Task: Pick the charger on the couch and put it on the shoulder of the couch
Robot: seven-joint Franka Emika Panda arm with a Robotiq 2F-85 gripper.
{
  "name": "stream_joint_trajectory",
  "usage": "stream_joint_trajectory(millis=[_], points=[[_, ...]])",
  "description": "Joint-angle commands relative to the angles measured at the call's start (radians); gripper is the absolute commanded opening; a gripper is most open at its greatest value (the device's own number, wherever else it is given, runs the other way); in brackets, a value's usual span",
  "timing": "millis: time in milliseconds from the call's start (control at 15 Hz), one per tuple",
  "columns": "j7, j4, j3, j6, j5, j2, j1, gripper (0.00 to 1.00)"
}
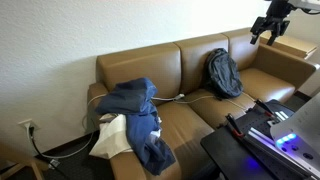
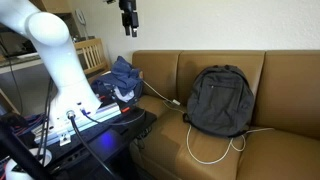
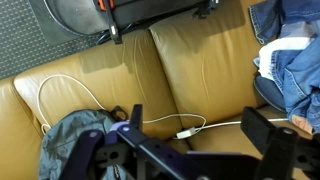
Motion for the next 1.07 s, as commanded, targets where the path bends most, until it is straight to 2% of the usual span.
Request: stream_joint_trajectory(millis=[0, 267, 667, 733, 867, 933, 1000], points=[[-0.006, 0.001, 0.01, -0.002, 0.006, 0.001, -0.011, 1.0], [0.17, 0.04, 0.008, 0.023, -0.013, 0.08, -0.095, 1.0], [0.34, 0.053, -0.011, 0.046, -0.002, 0.09, -0.197, 1.0], [0.347, 0.073, -0.011, 0.02, -0.002, 0.121, -0.199, 1.0], [0.243, 0.105, -0.083, -0.023, 0.087, 0.187, -0.171, 1.0], [0.306, 0.054, -0.028, 0.013, 0.037, 0.102, -0.189, 1.0], [0.283, 0.061, -0.045, 0.008, 0.059, 0.124, -0.187, 1.0]])
